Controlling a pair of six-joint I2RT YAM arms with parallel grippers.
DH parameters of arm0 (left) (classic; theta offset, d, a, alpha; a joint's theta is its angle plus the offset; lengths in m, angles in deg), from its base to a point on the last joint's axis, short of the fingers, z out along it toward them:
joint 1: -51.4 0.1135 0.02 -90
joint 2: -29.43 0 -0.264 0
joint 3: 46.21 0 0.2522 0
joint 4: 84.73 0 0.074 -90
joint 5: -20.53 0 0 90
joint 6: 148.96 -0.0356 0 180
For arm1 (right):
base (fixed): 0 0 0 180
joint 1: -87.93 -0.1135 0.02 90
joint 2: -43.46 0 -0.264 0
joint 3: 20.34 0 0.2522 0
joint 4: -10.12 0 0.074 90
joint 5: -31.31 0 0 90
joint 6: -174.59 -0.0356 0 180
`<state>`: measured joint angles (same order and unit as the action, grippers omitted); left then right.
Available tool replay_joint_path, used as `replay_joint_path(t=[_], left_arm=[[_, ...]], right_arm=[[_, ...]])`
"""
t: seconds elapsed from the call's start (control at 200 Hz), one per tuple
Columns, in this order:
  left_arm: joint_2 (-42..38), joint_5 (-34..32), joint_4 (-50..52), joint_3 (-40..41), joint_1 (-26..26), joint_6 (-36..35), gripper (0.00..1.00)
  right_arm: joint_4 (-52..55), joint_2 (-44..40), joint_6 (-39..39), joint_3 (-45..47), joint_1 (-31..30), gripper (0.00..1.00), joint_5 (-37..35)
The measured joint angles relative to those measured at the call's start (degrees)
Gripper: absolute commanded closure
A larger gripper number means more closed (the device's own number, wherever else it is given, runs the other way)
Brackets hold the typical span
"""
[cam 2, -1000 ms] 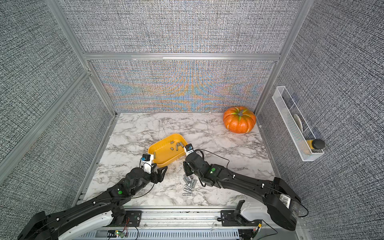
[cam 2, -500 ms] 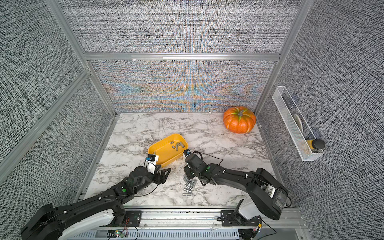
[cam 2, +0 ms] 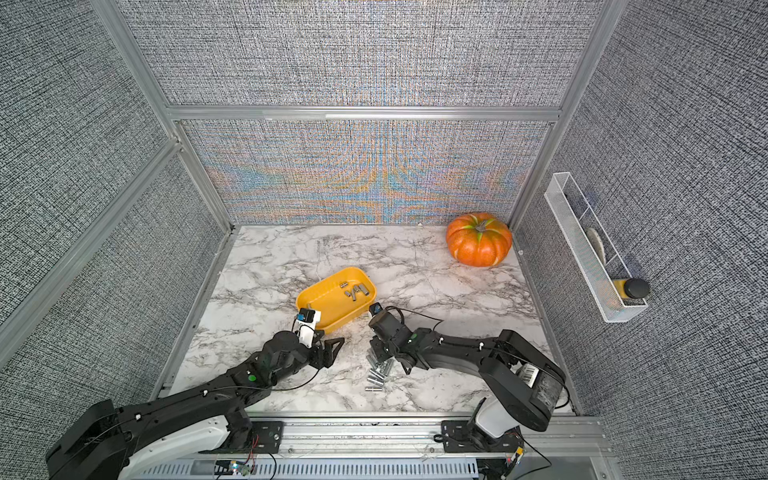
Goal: Put the socket on the desktop into the storage box
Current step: Pick up the socket head from the center of the board.
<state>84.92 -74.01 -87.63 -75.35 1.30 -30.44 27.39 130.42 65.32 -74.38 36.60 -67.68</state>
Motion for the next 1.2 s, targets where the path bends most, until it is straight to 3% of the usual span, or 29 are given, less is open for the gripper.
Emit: replay_joint_path(t=[1.201], left_arm=[[-0.4, 0.0, 0.0, -0.2, 0.0, -0.7, 0.17]], right_arm=[[1.9, -1.5, -1.3, 1.7, -0.5, 0.66, 2.9]])
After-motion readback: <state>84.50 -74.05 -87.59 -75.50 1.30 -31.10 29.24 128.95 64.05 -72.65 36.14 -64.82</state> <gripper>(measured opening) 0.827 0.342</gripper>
